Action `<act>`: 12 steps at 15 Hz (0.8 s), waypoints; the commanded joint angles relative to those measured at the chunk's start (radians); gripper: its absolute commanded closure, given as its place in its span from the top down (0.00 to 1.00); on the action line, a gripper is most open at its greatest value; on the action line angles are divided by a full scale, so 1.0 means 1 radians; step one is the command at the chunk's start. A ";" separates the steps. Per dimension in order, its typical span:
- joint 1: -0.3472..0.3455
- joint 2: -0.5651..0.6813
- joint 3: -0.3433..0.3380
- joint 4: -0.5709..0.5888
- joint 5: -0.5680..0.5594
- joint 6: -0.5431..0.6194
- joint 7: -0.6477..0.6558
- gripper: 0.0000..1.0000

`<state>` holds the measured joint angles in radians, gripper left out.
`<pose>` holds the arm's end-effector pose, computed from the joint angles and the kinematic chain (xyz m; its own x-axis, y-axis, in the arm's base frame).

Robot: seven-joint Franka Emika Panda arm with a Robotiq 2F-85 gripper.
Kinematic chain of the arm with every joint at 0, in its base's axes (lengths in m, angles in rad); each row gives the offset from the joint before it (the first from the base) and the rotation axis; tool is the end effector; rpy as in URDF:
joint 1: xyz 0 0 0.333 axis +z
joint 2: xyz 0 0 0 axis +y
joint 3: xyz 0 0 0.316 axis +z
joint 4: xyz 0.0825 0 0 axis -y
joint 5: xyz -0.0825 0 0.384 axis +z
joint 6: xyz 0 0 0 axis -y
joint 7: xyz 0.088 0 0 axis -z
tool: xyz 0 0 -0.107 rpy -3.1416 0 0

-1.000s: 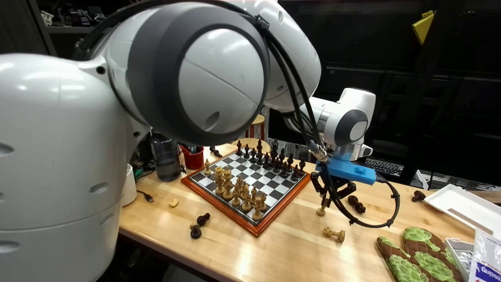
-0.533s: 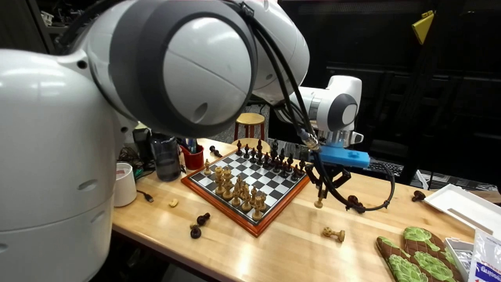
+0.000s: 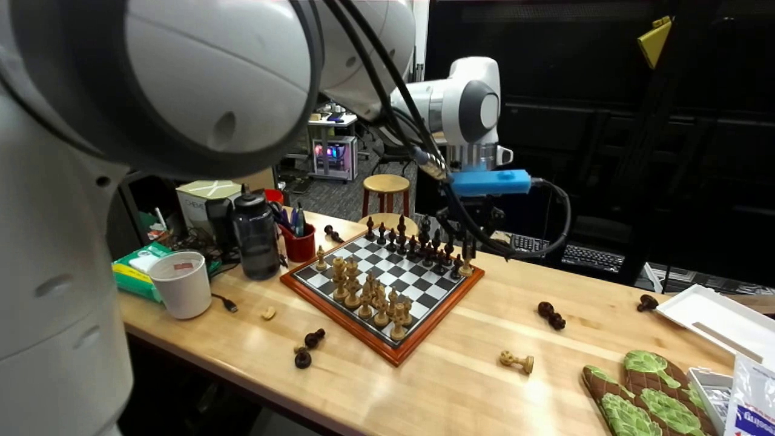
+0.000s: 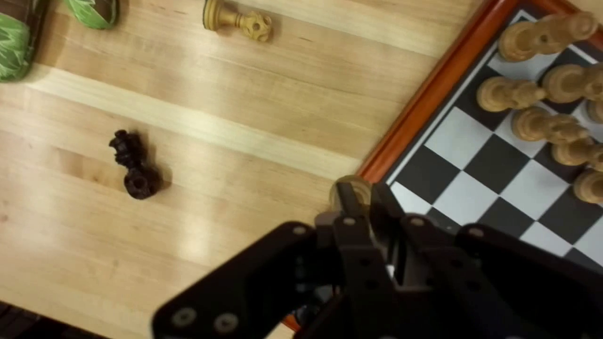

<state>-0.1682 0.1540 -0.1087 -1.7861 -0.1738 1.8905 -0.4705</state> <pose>0.5752 -0.1737 0.4615 0.9622 0.2401 -0.1287 0.2567 -0.9572 0.1339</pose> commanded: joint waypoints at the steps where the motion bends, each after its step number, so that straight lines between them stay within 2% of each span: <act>1: 0.042 -0.098 0.035 -0.057 -0.016 -0.051 -0.063 0.03; 3: 0.061 -0.112 0.047 -0.058 -0.021 -0.076 -0.063 0.03; 4: 0.052 -0.067 0.036 -0.018 0.001 -0.063 -0.043 0.13; 9: 0.065 -0.081 0.043 -0.033 0.001 -0.073 -0.049 0.13; 10: 0.063 -0.081 0.042 -0.033 0.001 -0.073 -0.051 0.03; 12: 0.070 -0.065 0.051 -0.032 0.001 -0.056 -0.066 0.03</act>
<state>-0.1093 0.0764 -0.0625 -1.8214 -0.1730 1.8225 -0.5206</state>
